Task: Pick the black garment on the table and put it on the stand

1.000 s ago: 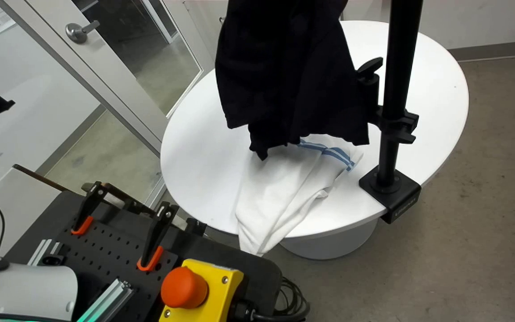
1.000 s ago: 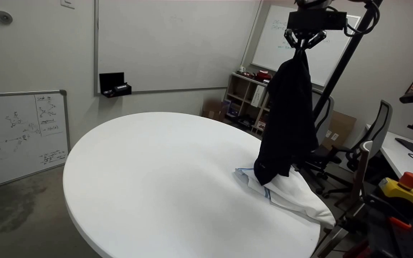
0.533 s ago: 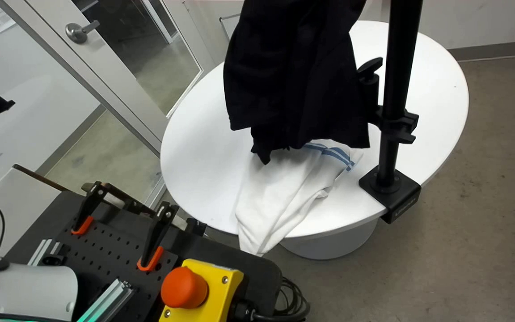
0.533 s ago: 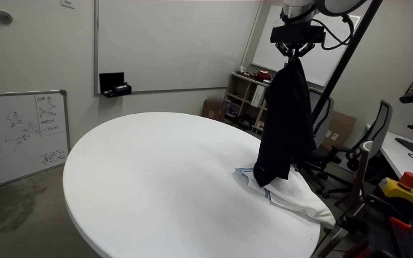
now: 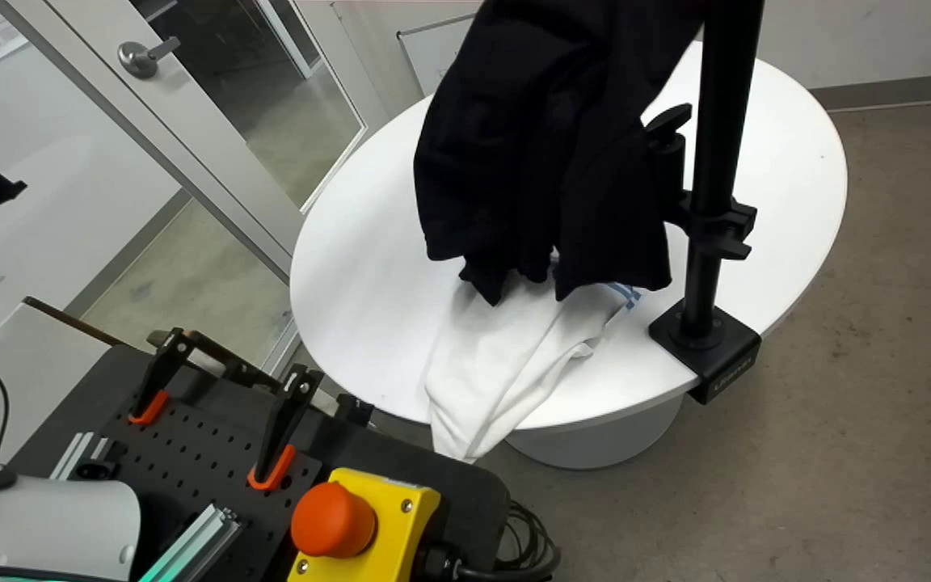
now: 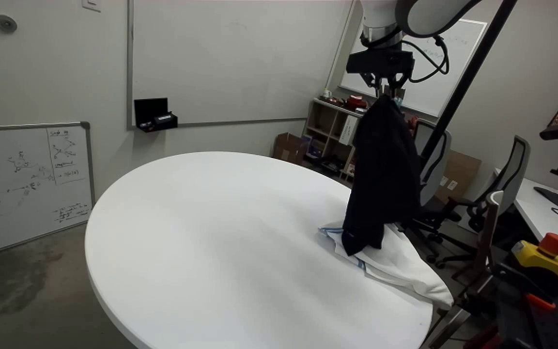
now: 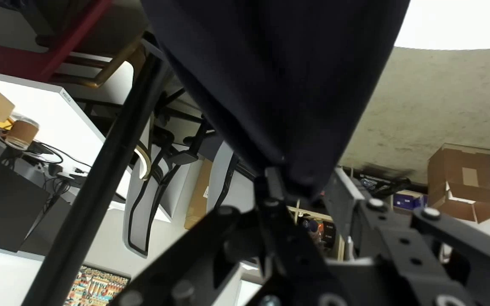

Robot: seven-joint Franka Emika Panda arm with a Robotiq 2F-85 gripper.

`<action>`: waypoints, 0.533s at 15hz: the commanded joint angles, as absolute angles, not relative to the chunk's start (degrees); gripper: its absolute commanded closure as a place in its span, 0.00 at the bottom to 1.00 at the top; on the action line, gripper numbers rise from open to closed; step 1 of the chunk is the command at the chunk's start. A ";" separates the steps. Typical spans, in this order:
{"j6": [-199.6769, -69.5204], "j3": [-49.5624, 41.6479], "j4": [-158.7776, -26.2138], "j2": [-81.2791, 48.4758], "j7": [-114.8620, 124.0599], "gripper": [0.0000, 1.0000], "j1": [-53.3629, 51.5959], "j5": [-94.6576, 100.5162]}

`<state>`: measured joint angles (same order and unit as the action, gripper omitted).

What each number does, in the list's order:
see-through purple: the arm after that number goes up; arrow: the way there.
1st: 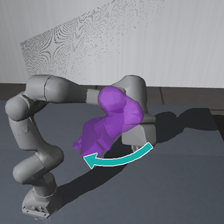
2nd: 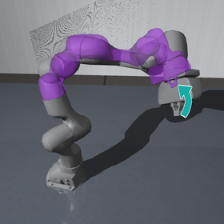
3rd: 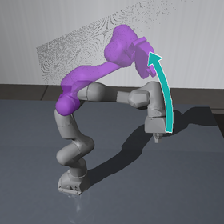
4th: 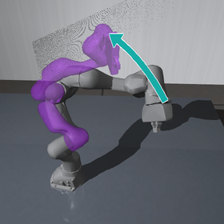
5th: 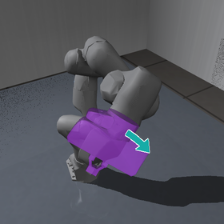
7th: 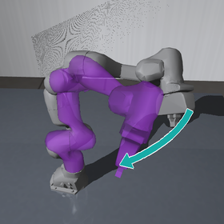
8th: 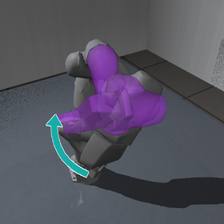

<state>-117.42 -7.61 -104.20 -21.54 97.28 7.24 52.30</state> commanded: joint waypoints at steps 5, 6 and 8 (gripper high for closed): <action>-114.19 -7.94 -100.70 -24.91 97.76 0.05 4.52 50.41; -115.52 -7.36 -102.08 -23.90 96.72 0.01 4.50 49.78; -120.01 -5.36 -106.31 -20.96 91.90 0.00 4.73 47.32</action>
<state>-116.43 -6.98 -102.72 -23.94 96.92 5.30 50.61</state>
